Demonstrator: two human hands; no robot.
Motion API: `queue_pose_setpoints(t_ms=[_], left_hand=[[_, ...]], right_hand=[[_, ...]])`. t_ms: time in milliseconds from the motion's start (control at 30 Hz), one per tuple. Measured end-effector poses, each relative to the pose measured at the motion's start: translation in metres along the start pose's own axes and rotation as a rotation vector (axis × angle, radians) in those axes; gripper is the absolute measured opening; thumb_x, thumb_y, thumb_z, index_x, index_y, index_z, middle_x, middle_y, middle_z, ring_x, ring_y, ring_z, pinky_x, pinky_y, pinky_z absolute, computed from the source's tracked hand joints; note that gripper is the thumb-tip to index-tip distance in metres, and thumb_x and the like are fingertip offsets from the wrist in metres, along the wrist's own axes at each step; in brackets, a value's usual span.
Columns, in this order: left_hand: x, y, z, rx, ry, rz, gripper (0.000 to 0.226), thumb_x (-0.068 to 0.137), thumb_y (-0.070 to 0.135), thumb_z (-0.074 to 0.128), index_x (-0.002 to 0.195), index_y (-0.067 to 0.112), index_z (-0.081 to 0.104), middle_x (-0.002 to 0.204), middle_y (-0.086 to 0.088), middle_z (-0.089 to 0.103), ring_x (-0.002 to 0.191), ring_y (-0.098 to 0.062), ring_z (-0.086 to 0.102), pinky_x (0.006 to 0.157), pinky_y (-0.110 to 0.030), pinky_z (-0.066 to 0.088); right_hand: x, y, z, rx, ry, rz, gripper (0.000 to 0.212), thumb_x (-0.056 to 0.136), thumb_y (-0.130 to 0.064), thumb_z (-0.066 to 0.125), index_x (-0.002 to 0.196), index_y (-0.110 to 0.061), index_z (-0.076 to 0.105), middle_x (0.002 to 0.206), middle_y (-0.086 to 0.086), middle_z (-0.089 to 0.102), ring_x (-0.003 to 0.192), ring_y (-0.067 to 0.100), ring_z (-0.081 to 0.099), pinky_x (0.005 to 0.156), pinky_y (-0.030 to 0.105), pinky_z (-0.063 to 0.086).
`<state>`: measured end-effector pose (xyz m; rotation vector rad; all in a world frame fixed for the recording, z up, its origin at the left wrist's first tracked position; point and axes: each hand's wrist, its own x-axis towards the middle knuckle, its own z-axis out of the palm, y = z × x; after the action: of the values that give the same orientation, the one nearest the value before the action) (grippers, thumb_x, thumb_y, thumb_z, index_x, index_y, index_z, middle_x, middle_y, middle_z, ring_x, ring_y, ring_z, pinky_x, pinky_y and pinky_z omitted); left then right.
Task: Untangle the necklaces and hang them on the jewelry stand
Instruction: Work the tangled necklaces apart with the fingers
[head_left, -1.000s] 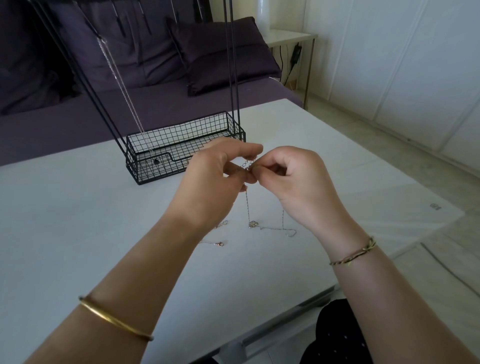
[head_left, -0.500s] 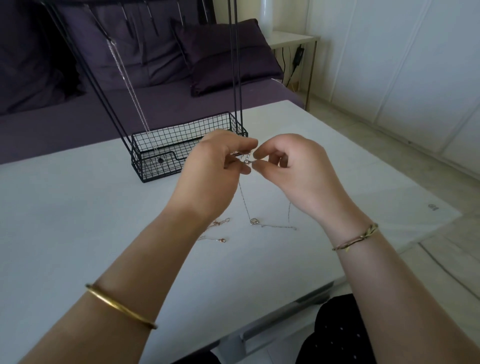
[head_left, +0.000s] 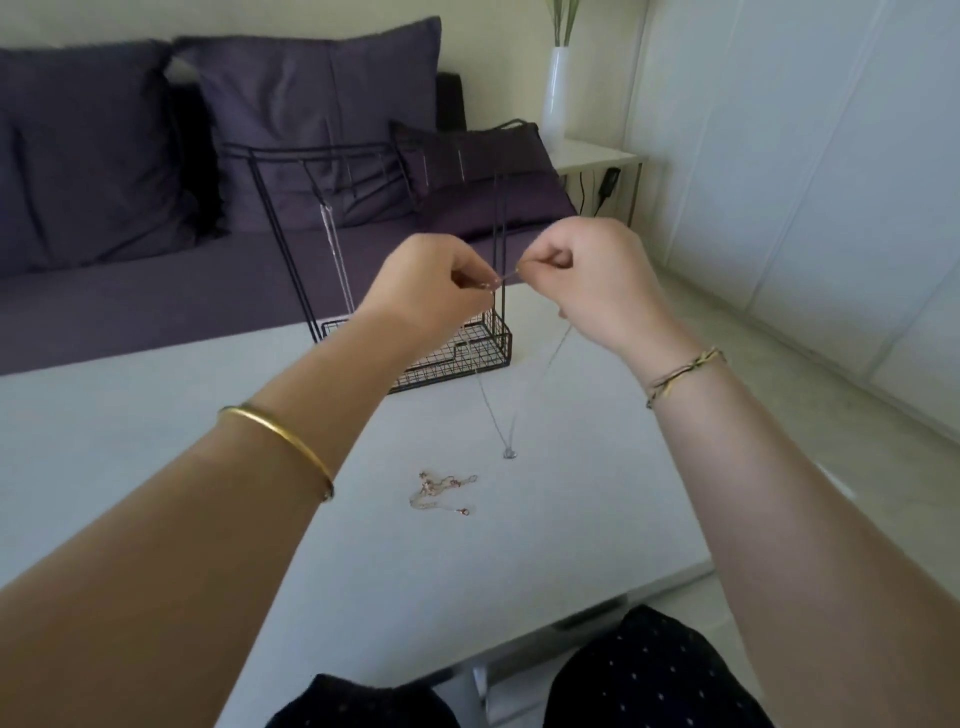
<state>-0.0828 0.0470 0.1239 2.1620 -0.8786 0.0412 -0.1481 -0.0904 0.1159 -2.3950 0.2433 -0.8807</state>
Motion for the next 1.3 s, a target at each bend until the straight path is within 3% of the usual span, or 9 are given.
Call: queue_pose_setpoints(t_ms=[200, 367, 467, 667, 767, 867, 967, 1100, 1300], left_hand=[[0.023, 0.004, -0.042, 0.024, -0.022, -0.028, 0.019, 0.084, 0.002, 0.062, 0.084, 0.022, 0.065, 0.073, -0.001, 0.065, 0.07, -0.018, 0.063, 0.074, -0.037, 0.058], [0.036, 0.001, -0.064, 0.026, 0.017, -0.088, 0.016, 0.086, 0.002, 0.058, 0.082, 0.015, 0.066, 0.077, -0.012, 0.072, 0.072, -0.024, 0.07, 0.075, -0.037, 0.059], [0.049, -0.007, -0.075, 0.008, 0.048, -0.138, 0.016, 0.086, 0.002, 0.057, 0.078, 0.013, 0.065, 0.068, -0.009, 0.066, 0.06, -0.023, 0.066, 0.07, -0.035, 0.059], [0.081, -0.024, -0.093, 0.165, 0.104, -0.179, 0.013, 0.085, 0.009, 0.06, 0.075, 0.015, 0.066, 0.075, -0.003, 0.067, 0.066, -0.023, 0.064, 0.076, -0.038, 0.058], [0.093, -0.029, -0.1, 0.301, 0.165, -0.16, 0.019, 0.086, 0.019, 0.064, 0.07, 0.028, 0.062, 0.093, 0.001, 0.067, 0.089, -0.023, 0.06, 0.08, -0.039, 0.054], [0.109, -0.034, -0.103, 0.328, 0.189, -0.171, 0.019, 0.088, 0.022, 0.062, 0.071, 0.029, 0.06, 0.083, 0.011, 0.059, 0.111, -0.026, 0.05, 0.085, -0.039, 0.05], [0.119, -0.038, -0.106, 0.253, 0.202, -0.167, 0.022, 0.087, 0.021, 0.064, 0.068, 0.032, 0.059, 0.085, 0.007, 0.063, 0.104, -0.024, 0.056, 0.083, -0.04, 0.053], [0.128, -0.044, -0.108, 0.135, 0.209, -0.19, 0.02, 0.085, 0.017, 0.067, 0.069, 0.026, 0.061, 0.083, 0.002, 0.065, 0.089, -0.02, 0.06, 0.077, -0.03, 0.051], [0.132, -0.053, -0.11, 0.181, 0.243, -0.15, 0.02, 0.087, 0.011, 0.059, 0.073, 0.025, 0.06, 0.072, 0.008, 0.068, 0.081, -0.017, 0.067, 0.078, -0.037, 0.055]], right_hand=[[0.033, -0.023, -0.006, 0.088, -0.127, 0.034, 0.011, 0.085, -0.015, 0.066, 0.084, -0.006, 0.072, 0.078, 0.007, 0.068, 0.061, 0.014, 0.059, 0.064, 0.027, 0.05], [0.058, -0.03, 0.004, 0.236, -0.202, 0.131, 0.003, 0.084, -0.015, 0.068, 0.084, -0.013, 0.07, 0.072, -0.002, 0.065, 0.054, 0.013, 0.062, 0.051, 0.017, 0.052], [0.074, -0.035, 0.01, 0.208, -0.222, 0.094, 0.004, 0.085, -0.015, 0.067, 0.082, -0.015, 0.069, 0.07, -0.001, 0.066, 0.052, 0.013, 0.063, 0.048, 0.012, 0.047], [0.105, -0.035, 0.026, 0.219, -0.197, 0.077, 0.006, 0.086, -0.014, 0.066, 0.083, -0.011, 0.07, 0.067, 0.005, 0.066, 0.052, 0.01, 0.059, 0.045, 0.008, 0.041], [0.116, -0.034, 0.033, 0.209, -0.153, 0.073, 0.007, 0.086, -0.016, 0.064, 0.081, -0.014, 0.068, 0.068, 0.001, 0.067, 0.054, 0.006, 0.06, 0.052, 0.011, 0.045], [0.132, -0.03, 0.043, 0.184, -0.118, 0.068, 0.008, 0.086, -0.017, 0.064, 0.081, -0.013, 0.069, 0.071, 0.001, 0.068, 0.057, 0.007, 0.057, 0.065, 0.028, 0.051], [0.143, -0.03, 0.052, 0.171, -0.086, 0.069, 0.009, 0.085, -0.016, 0.065, 0.08, -0.012, 0.071, 0.071, -0.004, 0.067, 0.066, 0.01, 0.059, 0.065, 0.029, 0.05], [0.151, -0.035, 0.06, 0.404, -0.121, 0.188, 0.011, 0.084, -0.001, 0.057, 0.079, 0.003, 0.066, 0.063, 0.012, 0.064, 0.045, 0.009, 0.059, 0.043, 0.02, 0.048], [0.152, -0.045, 0.081, 0.694, -0.145, 0.357, 0.015, 0.091, 0.003, 0.049, 0.078, 0.0, 0.056, 0.079, 0.019, 0.063, 0.066, 0.027, 0.07, 0.057, 0.035, 0.06]])
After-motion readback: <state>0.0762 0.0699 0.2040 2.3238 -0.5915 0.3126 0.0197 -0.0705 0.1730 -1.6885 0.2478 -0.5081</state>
